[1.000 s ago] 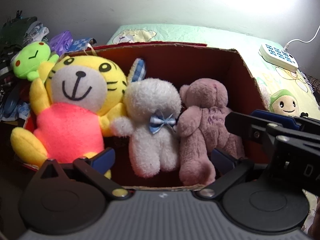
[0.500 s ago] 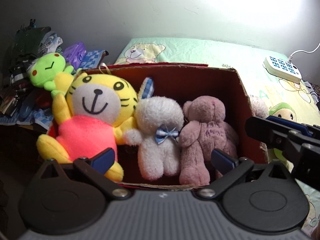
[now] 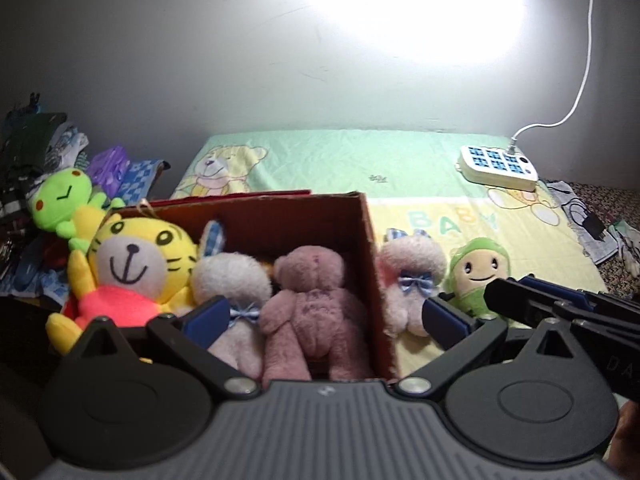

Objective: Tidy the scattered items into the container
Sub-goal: 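Withdraw the right gripper from the box toward the green bean doll, then close the right gripper on the green bean doll's head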

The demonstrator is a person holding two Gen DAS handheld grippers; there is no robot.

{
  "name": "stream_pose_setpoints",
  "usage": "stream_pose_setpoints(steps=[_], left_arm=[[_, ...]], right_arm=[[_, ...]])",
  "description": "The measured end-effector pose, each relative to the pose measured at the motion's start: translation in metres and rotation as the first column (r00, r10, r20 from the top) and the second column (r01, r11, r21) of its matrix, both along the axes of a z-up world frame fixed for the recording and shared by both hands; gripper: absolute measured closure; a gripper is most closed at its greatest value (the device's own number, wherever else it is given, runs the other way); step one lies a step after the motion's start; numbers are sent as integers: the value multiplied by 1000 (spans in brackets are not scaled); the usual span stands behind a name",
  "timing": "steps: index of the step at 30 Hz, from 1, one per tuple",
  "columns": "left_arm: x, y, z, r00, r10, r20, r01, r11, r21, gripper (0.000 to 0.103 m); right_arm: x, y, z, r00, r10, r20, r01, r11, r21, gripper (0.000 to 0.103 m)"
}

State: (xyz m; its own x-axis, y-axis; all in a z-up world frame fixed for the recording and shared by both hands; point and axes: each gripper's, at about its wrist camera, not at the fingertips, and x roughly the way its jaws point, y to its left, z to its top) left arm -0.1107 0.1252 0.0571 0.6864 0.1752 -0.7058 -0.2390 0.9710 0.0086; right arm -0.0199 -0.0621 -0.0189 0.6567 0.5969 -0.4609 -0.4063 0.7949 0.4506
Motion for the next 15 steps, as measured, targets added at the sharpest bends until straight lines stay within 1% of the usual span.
stream_pose_setpoints(steps=[5,9,13,15], left_arm=[[5,-39,-5,991,-129,35,130,991,-20,1],[12,-71,-19,968,-247,40,250,965,-74,1],[22,-93,-40,947,-321,30,322,939,-122,1],[27,-101,-51,940,-340,23,340,932,-124,1]], right_arm=[[0,-49,-16,991,-121,-52,120,992,-28,60],[2,-86,-34,970,-198,-140,197,980,-20,60],[5,-105,-47,956,-224,-192,225,974,-16,58],[9,-109,-52,951,-220,-217,224,975,-7,58]])
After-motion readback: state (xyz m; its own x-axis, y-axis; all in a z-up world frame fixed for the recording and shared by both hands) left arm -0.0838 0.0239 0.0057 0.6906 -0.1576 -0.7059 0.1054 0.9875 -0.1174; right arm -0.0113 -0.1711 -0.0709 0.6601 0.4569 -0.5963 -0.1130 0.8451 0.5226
